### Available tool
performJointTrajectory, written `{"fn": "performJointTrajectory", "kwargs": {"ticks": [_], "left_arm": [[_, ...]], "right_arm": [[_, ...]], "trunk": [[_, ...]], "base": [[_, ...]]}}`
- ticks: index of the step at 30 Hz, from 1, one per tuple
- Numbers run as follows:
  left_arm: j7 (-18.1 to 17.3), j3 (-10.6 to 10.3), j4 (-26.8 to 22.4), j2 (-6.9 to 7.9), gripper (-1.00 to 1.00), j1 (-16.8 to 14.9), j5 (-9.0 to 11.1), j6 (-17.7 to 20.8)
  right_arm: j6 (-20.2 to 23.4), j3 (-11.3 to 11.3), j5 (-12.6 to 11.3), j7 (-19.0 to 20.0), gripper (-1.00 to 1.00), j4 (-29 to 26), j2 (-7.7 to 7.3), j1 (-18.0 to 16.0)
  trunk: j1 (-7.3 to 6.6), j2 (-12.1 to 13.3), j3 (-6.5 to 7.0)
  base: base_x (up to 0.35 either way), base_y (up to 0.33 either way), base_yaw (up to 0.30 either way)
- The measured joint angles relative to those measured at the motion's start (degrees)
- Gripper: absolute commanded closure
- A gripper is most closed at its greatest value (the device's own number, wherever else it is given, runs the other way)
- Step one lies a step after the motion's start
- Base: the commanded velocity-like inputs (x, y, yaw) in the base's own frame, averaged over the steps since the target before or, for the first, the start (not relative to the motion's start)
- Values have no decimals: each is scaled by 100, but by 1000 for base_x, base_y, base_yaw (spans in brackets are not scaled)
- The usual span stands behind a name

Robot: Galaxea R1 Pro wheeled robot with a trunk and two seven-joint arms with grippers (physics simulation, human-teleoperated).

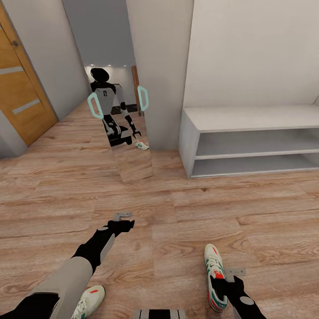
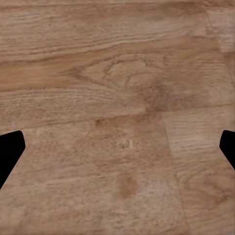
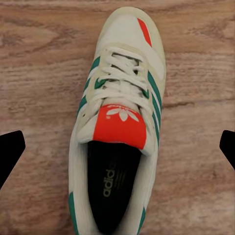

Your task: Pick up the two gym shoes and the two sandals from the corridor floor and place them onto the hallstand (shoe rack) in the corridor, making sure they are on the rack and not on the floor. Arrange them so the two gym shoes are next to each other and the two sandals are next to each other.

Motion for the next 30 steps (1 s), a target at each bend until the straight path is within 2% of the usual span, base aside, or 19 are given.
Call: {"fn": "performJointTrajectory", "kwargs": {"ticks": [6,20,30], "left_arm": [[-2,-1,-2,-25,-100,0,0,0],[0,10,-102,-61,-100,-1,0,7],[1,14,-121,-63,-100,0,0,9]], "right_arm": [[-3,-1,-1,6,-100,-3,-1,0],[-4,-9,-1,4,-100,-4,-8,0],[-4,-10,-1,3,-100,-4,-12,0]], "trunk": [[0,0,0],[37,-18,-377],[36,-19,-462]], "base": [[0,0,0],[0,0,0],[0,0,0]]}}
